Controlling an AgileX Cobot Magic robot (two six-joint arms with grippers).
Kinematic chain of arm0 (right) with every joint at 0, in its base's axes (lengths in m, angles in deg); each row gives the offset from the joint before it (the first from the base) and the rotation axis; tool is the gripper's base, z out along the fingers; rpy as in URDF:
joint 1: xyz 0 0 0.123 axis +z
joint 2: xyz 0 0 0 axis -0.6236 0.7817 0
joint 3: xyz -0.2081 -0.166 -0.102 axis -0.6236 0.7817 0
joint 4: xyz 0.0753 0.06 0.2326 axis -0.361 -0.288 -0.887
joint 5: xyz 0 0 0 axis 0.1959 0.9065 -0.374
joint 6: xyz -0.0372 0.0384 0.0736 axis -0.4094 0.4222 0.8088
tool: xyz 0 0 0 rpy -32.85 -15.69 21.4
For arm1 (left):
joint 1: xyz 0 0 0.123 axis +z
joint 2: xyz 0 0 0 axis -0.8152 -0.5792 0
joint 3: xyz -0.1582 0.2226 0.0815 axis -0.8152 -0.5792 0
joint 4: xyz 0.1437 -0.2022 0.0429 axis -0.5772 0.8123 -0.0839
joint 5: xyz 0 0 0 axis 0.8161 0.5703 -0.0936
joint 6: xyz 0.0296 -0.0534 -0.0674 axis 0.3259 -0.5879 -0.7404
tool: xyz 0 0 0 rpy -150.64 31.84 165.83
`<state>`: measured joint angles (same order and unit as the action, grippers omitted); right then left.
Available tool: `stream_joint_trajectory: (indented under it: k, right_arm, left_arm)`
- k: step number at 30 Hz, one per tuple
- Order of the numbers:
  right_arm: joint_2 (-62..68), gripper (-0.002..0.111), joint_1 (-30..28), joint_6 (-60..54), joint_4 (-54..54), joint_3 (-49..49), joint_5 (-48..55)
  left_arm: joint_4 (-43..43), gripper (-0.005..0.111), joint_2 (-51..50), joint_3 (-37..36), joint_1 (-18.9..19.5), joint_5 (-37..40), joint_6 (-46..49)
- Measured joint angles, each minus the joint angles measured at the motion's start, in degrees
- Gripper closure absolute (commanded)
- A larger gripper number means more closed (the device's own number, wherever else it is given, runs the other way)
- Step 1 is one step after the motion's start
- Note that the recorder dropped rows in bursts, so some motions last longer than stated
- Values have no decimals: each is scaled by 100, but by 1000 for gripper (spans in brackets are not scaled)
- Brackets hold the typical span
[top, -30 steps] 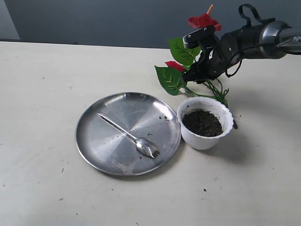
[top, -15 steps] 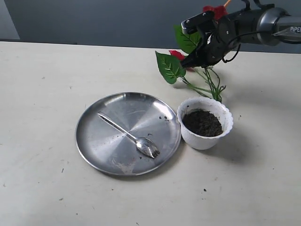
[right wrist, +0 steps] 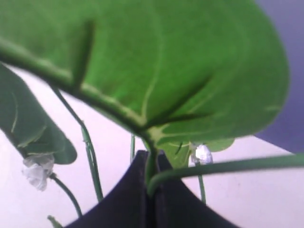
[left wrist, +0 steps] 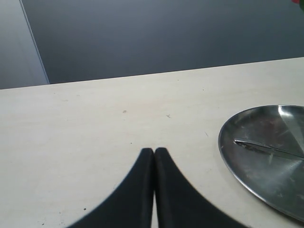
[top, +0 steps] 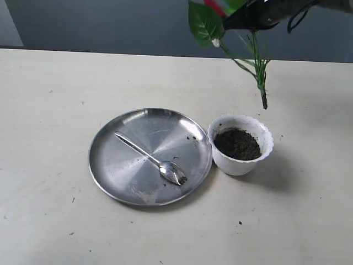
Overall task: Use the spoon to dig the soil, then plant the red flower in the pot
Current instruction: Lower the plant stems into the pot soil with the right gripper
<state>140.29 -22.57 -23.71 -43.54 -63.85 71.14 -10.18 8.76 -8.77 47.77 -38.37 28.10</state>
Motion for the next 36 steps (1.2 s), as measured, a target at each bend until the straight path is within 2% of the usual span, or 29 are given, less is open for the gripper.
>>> stream_joint_trajectory:
  k: [5, 11, 16, 21, 23, 29, 36]
  right_arm:
    - [-705, 108, -138, 341, -21, 273, -259]
    - [-2044, 108, -204, 450, -398, 1764, -1521]
    - [-3017, 108, -204, 467, -610, 3629, -3285]
    - [-3215, 108, -204, 846, -524, 5446, -5731]
    - [-3160, 108, -204, 1131, -275, 5892, -6380]
    - [-2777, 108, -204, 1519, 1069, 6210, -7279]
    - [-2306, 108, -204, 1318, 1131, 6168, -8129]
  left_arm:
    - [0, 106, 0, 0, 0, 0, 0]
    - [0, 106, 0, 0, 0, 0, 0]
    - [0, 106, 0, 0, 0, 0, 0]
    - [0, 106, 0, 0, 0, 0, 0]
    - [0, 106, 0, 0, 0, 0, 0]
    - [0, 106, 0, 0, 0, 0, 0]
    - [0, 106, 0, 0, 0, 0, 0]
